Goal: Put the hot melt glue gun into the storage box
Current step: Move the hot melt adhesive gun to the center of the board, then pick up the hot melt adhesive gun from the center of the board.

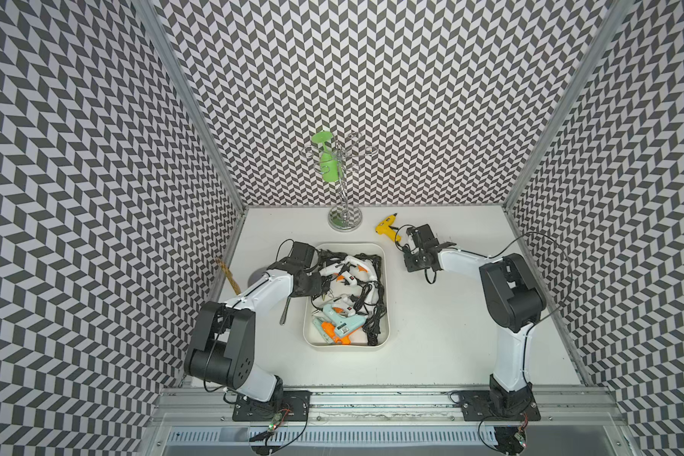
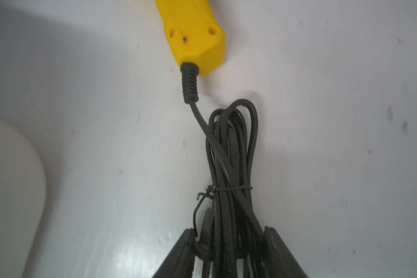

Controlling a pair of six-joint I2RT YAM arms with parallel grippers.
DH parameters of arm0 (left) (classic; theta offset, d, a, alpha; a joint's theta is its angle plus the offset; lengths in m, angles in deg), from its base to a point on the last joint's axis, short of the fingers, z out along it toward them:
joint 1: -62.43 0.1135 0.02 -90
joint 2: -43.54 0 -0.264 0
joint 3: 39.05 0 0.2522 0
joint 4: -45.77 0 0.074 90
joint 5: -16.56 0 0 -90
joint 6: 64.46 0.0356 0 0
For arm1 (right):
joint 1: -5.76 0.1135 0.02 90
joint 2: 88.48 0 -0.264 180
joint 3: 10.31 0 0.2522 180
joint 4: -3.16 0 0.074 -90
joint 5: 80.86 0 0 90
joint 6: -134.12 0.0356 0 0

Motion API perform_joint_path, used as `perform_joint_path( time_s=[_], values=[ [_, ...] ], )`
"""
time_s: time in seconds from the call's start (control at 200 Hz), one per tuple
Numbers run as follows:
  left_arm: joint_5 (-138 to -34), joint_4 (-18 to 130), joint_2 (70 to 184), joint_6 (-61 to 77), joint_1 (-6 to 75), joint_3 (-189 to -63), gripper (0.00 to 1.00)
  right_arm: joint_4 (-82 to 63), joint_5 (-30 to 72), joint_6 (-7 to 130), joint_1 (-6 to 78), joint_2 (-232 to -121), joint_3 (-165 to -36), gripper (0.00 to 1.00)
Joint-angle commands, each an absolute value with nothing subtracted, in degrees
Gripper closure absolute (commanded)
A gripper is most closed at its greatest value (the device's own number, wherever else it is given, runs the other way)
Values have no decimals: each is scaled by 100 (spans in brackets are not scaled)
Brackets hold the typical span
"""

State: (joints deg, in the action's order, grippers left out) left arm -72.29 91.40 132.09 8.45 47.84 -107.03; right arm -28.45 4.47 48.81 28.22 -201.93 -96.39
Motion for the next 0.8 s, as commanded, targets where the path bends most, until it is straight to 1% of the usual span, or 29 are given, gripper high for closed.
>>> perform_joint_path(
  time_s=[0.0,0.135,0.2,0.24,0.265,0.32,0.37,0.496,0.596,0.666,0.711,0.796],
  values=[
    [-7511,8638,13357,892,4785,-10988,100,-3213,320,5149,2843,-19686,-9059,72],
    [-7706,8461,13585,892,4728,-11148,100,-3377,730,5256,2882,-18973,-8462,66],
    [-7711,8403,13700,925,4667,-11246,100,-3512,901,5268,2913,-18640,-8325,60],
    [-7717,8380,13771,926,4649,-11320,100,-3598,938,5245,2921,-18481,-8314,54],
    [-7749,8363,13821,926,4644,-11359,100,-3664,923,5218,2914,-18413,-8359,48],
    [-7822,8314,13918,914,4643,-11438,100,-3775,649,5153,2913,-18317,-8546,38],
    [-7872,8253,13981,910,4643,-11473,100,-3730,432,5077,2890,-18315,-8730,31],
    [-7961,8128,14065,886,4643,-11538,100,-3742,294,4751,2742,-18907,-9419,28],
    [-7919,8137,13987,863,4643,-11544,89,-3864,565,4647,2650,-19518,-9934,28],
    [-7833,8111,13785,847,4646,-11444,75,-3684,645,4619,2650,-19711,-9987,28],
    [-7792,8081,13617,818,4660,-11372,71,-3611,684,4593,2641,-19791,-9984,28],
    [-7842,8088,13312,745,4734,-11328,60,-3525,730,4552,2632,-19942,-10001,28]
  ],
)
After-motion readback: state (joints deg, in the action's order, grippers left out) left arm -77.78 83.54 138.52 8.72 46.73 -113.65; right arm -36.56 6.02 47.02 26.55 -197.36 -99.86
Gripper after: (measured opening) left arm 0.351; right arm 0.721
